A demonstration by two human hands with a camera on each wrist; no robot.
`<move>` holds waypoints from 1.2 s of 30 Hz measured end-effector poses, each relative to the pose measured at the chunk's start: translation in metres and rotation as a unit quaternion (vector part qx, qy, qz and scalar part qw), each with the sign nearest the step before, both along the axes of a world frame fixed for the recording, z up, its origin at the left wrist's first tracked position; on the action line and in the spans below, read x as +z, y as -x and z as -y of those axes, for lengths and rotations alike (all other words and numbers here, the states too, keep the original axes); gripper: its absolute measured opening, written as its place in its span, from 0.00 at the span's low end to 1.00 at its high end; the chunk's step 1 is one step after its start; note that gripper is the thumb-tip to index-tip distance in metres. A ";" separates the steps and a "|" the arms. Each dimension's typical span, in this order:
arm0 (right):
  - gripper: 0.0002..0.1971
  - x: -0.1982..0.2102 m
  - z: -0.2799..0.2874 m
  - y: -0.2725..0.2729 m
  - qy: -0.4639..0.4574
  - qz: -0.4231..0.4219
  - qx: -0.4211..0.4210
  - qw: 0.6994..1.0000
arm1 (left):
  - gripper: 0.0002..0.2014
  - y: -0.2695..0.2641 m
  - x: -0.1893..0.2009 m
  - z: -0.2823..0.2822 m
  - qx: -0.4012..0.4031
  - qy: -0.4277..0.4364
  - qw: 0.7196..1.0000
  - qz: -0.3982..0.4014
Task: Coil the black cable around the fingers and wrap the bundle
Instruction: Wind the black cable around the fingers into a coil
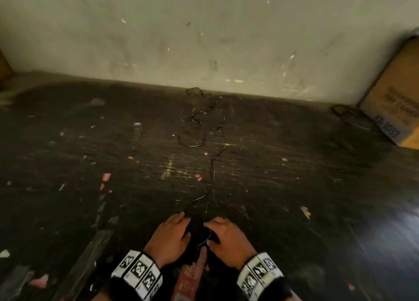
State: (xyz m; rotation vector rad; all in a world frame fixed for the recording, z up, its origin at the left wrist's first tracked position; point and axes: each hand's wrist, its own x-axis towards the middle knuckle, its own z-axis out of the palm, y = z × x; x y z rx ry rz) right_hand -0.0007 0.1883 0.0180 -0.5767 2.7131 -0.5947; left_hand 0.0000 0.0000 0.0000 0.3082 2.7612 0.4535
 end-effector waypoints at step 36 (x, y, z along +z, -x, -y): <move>0.29 0.123 -0.027 0.071 0.238 -0.186 0.104 0.948 | 0.10 0.005 0.154 -0.040 0.195 -0.637 0.741 0.090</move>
